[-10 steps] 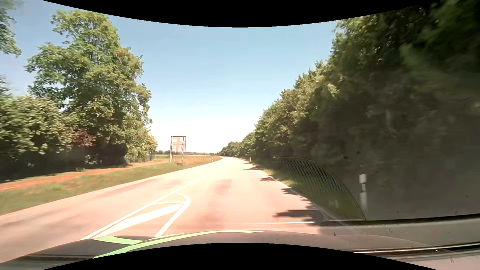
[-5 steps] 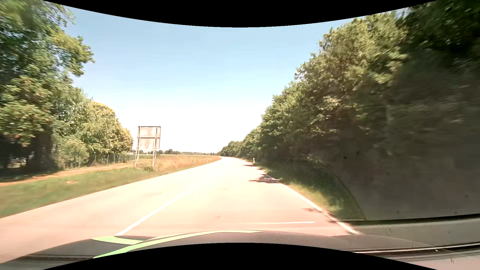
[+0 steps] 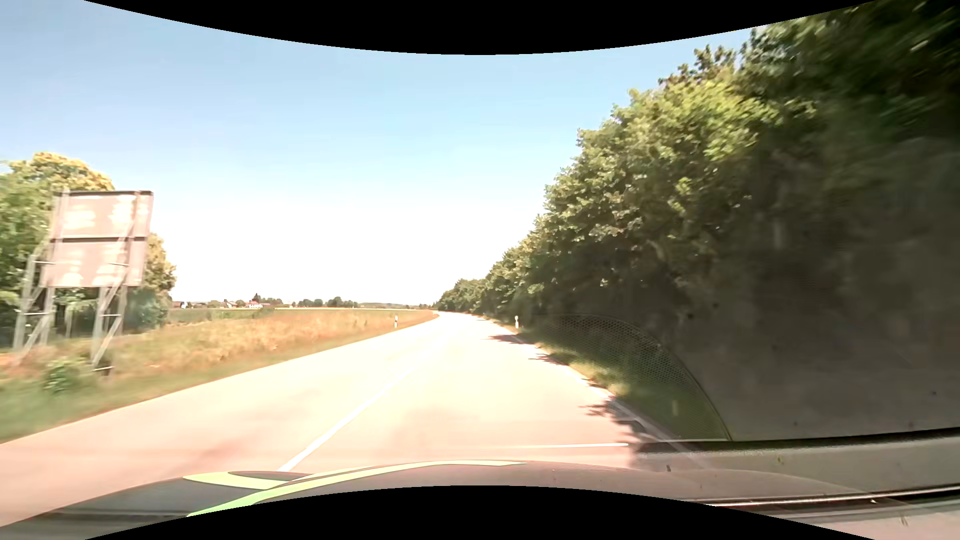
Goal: Follow the waypoints while adhering to traffic rules and regulations
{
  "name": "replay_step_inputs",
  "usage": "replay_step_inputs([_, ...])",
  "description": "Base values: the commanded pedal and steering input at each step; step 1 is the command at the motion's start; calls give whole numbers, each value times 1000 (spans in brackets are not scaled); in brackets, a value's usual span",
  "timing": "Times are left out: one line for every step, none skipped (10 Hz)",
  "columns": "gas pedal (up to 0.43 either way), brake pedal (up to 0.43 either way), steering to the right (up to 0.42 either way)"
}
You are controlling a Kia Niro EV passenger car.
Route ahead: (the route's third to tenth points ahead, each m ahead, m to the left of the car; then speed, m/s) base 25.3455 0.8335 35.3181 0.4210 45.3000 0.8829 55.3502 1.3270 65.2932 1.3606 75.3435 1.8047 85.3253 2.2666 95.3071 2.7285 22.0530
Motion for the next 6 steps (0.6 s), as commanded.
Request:
replay_step_inputs([287, 0, 0])
replay_step_inputs([287, 0, -1])
replay_step_inputs([287, 0, -1])
replay_step_inputs([287, 0, -1])
replay_step_inputs([287, 0, -1])
replay_step_inputs([287, 0, -2])
